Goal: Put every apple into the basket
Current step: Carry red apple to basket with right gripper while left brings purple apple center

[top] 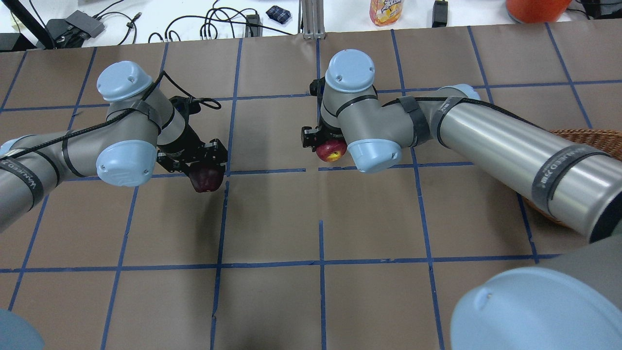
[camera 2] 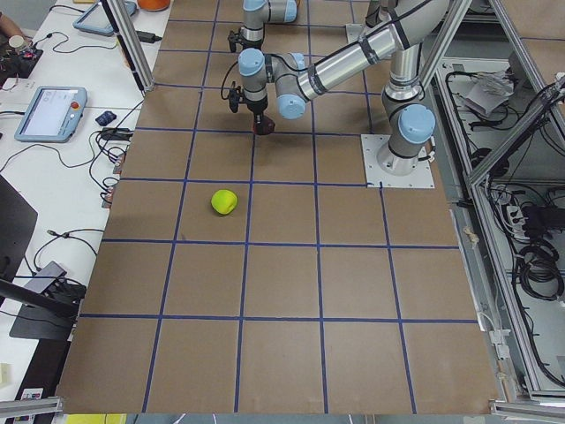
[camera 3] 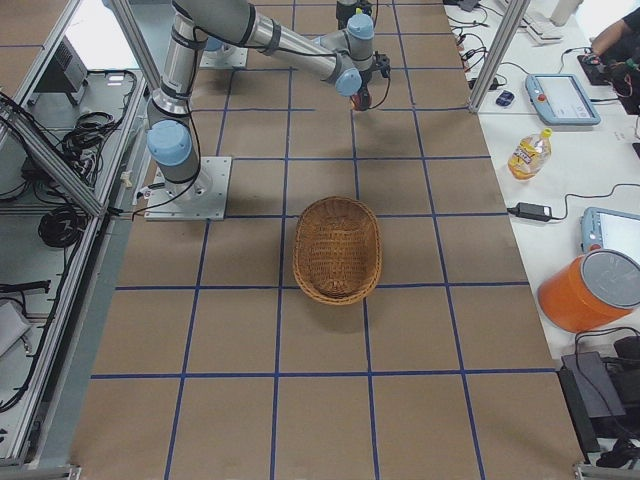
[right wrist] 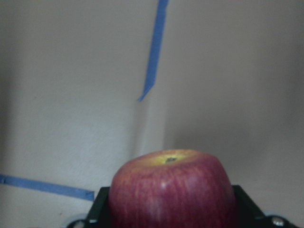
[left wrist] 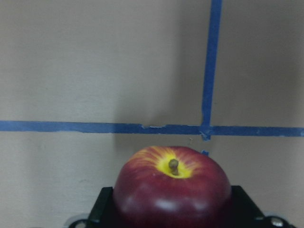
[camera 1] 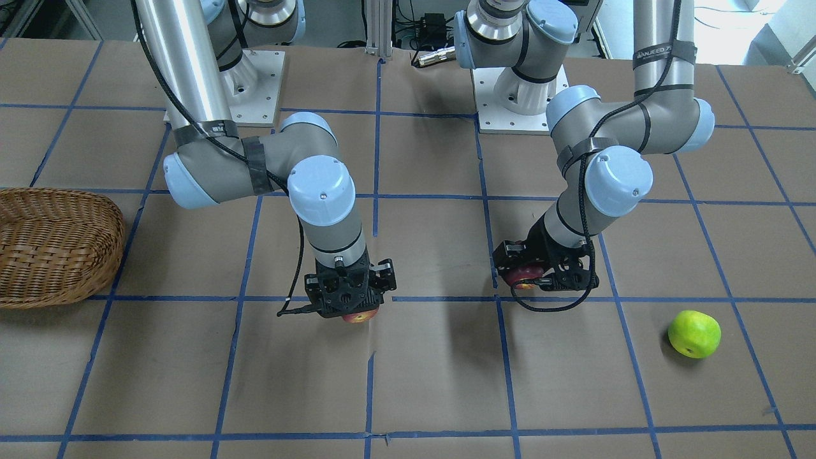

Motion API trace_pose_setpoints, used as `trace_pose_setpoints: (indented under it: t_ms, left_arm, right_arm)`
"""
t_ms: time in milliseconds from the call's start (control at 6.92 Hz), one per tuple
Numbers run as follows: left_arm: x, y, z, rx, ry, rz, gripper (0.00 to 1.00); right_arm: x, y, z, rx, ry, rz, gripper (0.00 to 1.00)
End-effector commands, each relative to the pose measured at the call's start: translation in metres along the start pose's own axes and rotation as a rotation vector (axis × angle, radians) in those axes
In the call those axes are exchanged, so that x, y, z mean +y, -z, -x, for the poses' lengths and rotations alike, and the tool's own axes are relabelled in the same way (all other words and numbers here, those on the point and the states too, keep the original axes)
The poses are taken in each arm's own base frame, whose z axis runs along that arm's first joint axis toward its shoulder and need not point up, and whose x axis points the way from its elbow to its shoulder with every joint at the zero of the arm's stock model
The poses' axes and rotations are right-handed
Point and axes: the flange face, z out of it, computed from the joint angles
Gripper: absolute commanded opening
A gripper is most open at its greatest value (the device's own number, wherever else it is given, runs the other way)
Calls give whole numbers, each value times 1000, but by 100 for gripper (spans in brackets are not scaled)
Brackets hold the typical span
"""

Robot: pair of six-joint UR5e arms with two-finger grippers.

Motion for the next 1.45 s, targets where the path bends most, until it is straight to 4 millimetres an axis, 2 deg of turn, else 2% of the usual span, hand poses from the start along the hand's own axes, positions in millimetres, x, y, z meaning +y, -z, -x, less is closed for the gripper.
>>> trace_pose_setpoints:
  t_ms: [0,145,289,434,578,723,867,1012,1157,1301]
  left_arm:
    - [4,-6,-74,224,110,-17,0]
    - [10,-21,-112,230,78,-46,0]
    - [9,-32,-144,242,111,-67,0]
    - [12,-53,-172,200,96,-66,0]
    - [12,-66,-191,160,82,-86,9]
    - [17,-86,-200,142,73,-66,80]
    - [13,-93,-204,152,122,-74,100]
    - [8,-61,-204,173,112,-125,100]
    - [-9,-31,-170,147,80,-157,100]
    - [-21,6,-129,117,6,-129,100]
  right_arm:
    - [-13,84,-112,10,-74,-16,50]
    - [-9,108,-179,63,-77,15,50]
    - [2,120,-256,138,-67,62,51]
    - [14,128,-330,168,-67,77,51]
    - [32,132,-405,167,-42,87,52]
    - [57,141,-468,163,-36,88,52]
    - [83,143,-532,175,52,77,54]
    - [97,127,-580,181,83,21,59]
    - [120,96,-627,162,76,14,63]
    - [135,79,-646,110,67,-6,70]
